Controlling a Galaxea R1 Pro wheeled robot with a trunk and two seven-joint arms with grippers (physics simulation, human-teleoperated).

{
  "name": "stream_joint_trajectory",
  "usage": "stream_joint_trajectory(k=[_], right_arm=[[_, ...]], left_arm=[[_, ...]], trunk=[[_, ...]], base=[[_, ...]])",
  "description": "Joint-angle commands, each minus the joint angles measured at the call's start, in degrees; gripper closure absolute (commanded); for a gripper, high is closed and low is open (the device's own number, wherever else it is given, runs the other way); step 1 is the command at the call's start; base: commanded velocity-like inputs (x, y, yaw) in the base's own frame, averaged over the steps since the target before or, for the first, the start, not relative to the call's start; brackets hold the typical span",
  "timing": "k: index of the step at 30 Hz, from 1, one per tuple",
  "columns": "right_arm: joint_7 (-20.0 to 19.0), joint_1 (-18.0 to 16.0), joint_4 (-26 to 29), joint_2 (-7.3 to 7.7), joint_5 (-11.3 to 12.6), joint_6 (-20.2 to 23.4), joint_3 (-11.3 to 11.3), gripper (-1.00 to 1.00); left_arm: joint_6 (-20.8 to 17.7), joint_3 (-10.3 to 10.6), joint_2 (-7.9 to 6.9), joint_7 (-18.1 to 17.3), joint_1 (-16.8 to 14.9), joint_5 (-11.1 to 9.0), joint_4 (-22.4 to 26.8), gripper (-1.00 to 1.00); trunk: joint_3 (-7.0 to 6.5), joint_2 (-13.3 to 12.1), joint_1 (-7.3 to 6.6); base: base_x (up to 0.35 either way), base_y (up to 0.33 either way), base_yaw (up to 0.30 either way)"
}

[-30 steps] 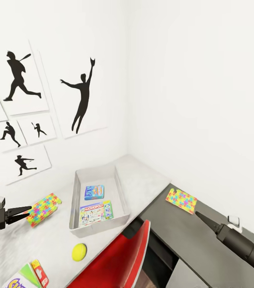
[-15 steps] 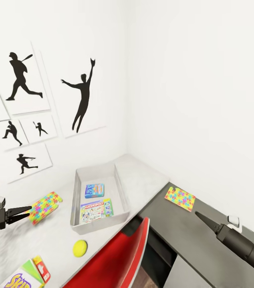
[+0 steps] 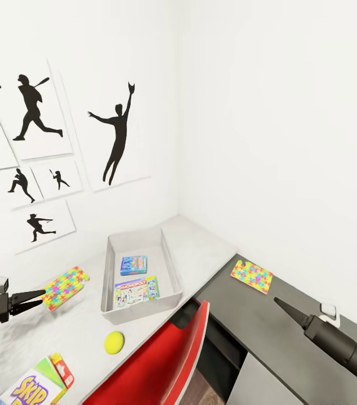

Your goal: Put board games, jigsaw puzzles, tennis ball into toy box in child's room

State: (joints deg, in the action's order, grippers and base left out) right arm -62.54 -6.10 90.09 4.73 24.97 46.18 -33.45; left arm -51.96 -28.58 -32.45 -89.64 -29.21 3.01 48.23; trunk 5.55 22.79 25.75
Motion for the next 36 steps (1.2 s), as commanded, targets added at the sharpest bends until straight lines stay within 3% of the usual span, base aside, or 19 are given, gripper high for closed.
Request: stream_joint_trajectory(k=[1, 19, 36], right_arm=[[-0.1, -0.1, 0.0, -0.01, 0.2, 0.3, 0.0, -1.00], [-0.1, -0.1, 0.0, 0.02, 0.2, 0.8, -0.1, -1.00], [-0.1, -0.1, 0.0, 0.07, 0.2, 0.9, -0.1, -1.00]], left_arm=[[-0.6, -0.1, 0.01, -0.4, -0.1, 0.3, 0.0, -1.00], [1.3, -0.1, 0.02, -0.4, -0.1, 0.3, 0.0, -1.00], [1.5, -0.1, 0.02, -0.4, -0.1, 0.3, 0.0, -1.00]], trunk=[[0.13, 0.1, 0.04], [-0.78, 0.1, 0.04], [-1.85, 0.1, 0.04]], base=[[-0.004, 0.000, 0.000], [-0.001, -0.102, -0.175], [0.000, -0.012, -0.227]])
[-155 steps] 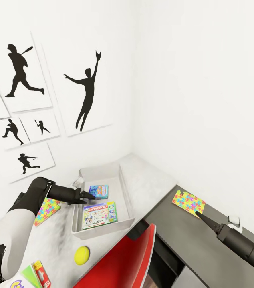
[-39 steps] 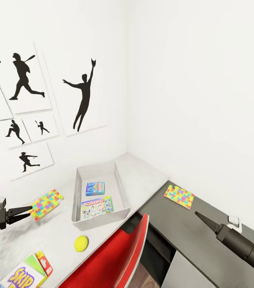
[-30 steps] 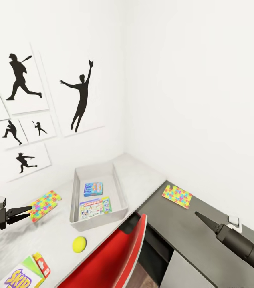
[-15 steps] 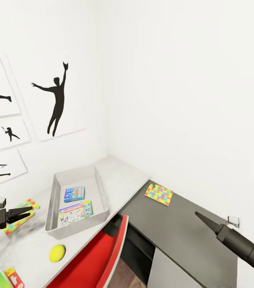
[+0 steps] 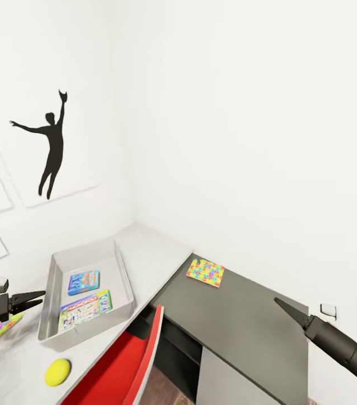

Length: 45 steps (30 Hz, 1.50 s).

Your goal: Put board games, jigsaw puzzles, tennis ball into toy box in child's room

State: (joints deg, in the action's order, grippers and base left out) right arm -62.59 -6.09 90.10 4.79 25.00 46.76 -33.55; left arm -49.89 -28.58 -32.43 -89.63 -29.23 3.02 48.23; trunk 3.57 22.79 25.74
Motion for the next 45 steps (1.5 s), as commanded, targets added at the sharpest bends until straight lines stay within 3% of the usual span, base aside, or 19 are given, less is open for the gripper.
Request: stream_joint_trajectory(k=[1, 45], right_arm=[[-0.1, -0.1, 0.0, 0.01, 0.1, 0.3, 0.0, -1.00], [-0.1, -0.1, 0.0, 0.04, 0.2, 0.3, 0.0, -1.00]], left_arm=[[-0.6, -0.1, 0.00, -0.4, 0.0, 0.3, 0.0, -1.00], [-0.5, -0.1, 0.10, -0.4, 0.0, 0.3, 0.0, -1.00]], trunk=[[0.07, 0.1, 0.04], [-2.69, 0.1, 0.04]], base=[[0.000, -0.001, -0.228], [0.022, -0.003, -0.228]])
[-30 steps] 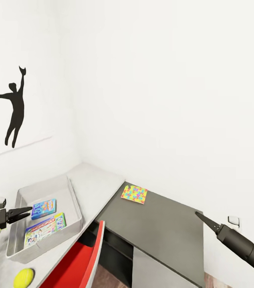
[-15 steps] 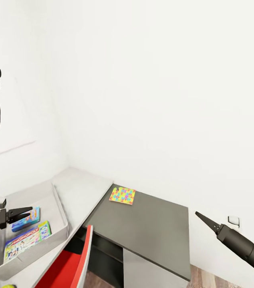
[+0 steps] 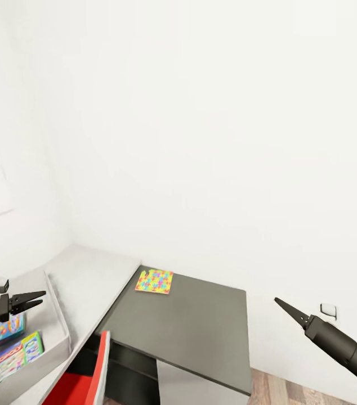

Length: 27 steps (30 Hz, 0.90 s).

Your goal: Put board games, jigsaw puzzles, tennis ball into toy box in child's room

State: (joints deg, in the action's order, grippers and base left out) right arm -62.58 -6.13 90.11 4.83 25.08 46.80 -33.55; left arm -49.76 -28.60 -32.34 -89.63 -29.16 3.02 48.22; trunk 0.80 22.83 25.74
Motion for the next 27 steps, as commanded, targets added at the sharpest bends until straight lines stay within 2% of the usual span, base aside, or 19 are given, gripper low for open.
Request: stream_joint_trajectory(k=[1, 27], right_arm=[[-0.1, 0.0, 0.0, 0.00, 0.1, 0.3, 0.0, -1.00], [-0.1, 0.0, 0.0, 0.00, 0.1, 0.3, 0.0, -1.00]], left_arm=[[-0.6, -0.1, 0.02, -0.4, 0.0, 0.3, 0.0, -1.00], [-0.6, -0.1, 0.08, -0.4, 0.0, 0.3, 0.0, -1.00]], trunk=[[0.02, 0.1, 0.05], [-1.61, 0.1, 0.05]], base=[[0.131, -0.053, -0.228], [0.038, -0.017, -0.228]])
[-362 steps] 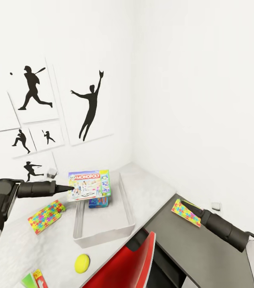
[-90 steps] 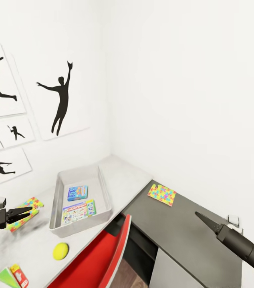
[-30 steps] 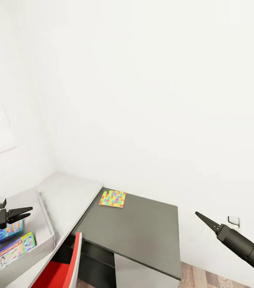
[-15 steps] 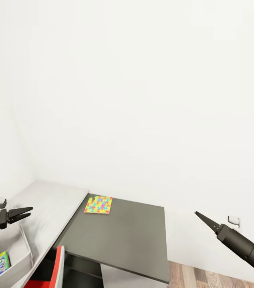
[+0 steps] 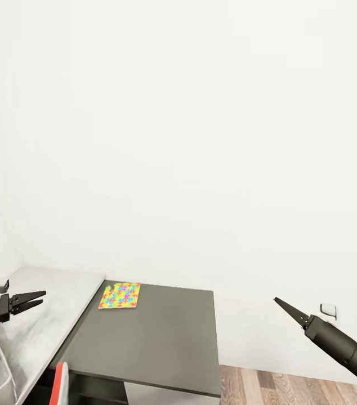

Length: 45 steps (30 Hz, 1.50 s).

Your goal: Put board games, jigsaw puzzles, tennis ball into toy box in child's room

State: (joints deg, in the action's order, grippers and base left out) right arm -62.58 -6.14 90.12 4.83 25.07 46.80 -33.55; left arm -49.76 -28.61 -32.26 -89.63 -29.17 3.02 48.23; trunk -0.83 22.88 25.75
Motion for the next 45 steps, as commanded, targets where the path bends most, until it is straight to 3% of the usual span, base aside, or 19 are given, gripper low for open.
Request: stream_joint_trajectory(k=[1, 14, 45], right_arm=[[-0.1, 0.0, 0.0, 0.00, 0.2, 0.3, 0.0, -1.00], [-0.1, 0.0, 0.0, 0.00, 0.2, 0.3, 0.0, -1.00], [0.0, 0.0, 0.0, -0.08, 0.2, 0.4, 0.0, -1.00]], left_arm=[[-0.6, -0.1, 0.01, -0.4, 0.0, 0.3, 0.0, -1.00], [-0.6, -0.1, 0.01, -0.4, 0.0, 0.3, 0.0, -1.00], [-0.6, -0.1, 0.01, -0.4, 0.0, 0.3, 0.0, -1.00]], trunk=[[-0.04, 0.0, 0.03], [-0.72, 0.0, 0.03], [-0.78, 0.0, 0.03]], base=[[0.112, -0.054, -0.228], [0.103, -0.056, -0.196], [0.145, -0.001, -0.008]])
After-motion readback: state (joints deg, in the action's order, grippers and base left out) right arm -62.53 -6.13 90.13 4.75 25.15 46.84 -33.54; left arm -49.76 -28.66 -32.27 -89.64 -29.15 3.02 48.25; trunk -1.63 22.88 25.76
